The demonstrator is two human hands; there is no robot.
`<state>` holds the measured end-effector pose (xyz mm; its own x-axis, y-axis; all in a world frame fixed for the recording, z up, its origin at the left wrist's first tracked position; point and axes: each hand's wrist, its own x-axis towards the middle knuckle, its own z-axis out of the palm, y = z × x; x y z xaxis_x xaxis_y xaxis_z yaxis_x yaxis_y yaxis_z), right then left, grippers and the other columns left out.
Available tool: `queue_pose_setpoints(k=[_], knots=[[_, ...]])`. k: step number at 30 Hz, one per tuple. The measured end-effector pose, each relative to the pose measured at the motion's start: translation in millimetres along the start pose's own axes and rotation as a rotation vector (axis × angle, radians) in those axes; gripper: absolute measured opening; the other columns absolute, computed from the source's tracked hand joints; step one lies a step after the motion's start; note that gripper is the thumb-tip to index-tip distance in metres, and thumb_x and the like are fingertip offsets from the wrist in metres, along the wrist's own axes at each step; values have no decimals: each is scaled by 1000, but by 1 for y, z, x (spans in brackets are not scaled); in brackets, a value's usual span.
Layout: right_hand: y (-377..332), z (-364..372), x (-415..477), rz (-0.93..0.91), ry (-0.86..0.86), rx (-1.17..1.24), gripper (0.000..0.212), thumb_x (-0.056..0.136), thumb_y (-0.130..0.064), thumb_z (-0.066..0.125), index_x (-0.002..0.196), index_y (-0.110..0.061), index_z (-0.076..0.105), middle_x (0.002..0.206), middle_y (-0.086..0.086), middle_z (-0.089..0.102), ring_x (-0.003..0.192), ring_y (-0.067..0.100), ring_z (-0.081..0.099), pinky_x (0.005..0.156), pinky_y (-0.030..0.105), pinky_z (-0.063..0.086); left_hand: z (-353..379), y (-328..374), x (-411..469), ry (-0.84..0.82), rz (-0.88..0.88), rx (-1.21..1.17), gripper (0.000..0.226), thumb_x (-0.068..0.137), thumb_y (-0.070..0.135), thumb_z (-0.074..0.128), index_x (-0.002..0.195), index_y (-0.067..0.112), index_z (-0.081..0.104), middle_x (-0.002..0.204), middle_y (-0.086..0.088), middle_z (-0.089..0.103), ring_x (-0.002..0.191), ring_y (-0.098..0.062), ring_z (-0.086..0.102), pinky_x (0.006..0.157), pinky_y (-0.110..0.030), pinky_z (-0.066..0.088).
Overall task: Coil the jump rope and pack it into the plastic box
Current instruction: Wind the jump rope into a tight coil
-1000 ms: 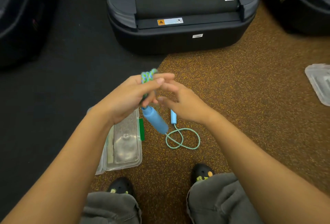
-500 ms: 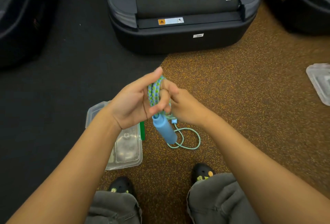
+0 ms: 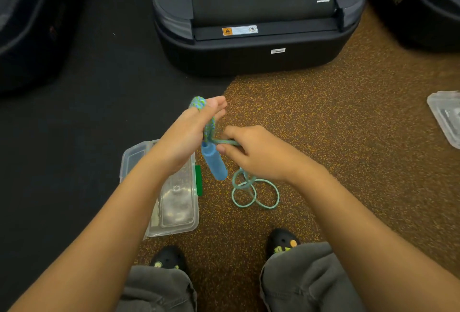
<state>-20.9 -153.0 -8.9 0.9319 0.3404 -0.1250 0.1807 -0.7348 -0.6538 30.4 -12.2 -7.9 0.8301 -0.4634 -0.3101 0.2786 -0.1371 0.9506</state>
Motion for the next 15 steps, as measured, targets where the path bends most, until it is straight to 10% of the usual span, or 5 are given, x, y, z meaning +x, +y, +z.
queue_pose_setpoints(k=[5, 15], knots=[[2, -16, -4, -44, 142, 53, 14, 91, -30, 53, 84, -18, 55, 60, -10, 49, 52, 0, 42, 53, 13, 32, -2, -9, -3, -141, -96, 409, 60, 89, 61, 33, 102, 13, 66, 97, -7, 70, 93, -14, 64, 94, -39, 47], [8, -23, -2, 22, 218, 229, 21, 92, -37, 46, 82, -19, 46, 60, -8, 40, 53, 3, 38, 51, 16, 31, 1, 11, -13, -449, -129, -120, 51, 88, 50, 33, 49, 18, 41, 35, 8, 30, 34, -10, 32, 62, -24, 48]])
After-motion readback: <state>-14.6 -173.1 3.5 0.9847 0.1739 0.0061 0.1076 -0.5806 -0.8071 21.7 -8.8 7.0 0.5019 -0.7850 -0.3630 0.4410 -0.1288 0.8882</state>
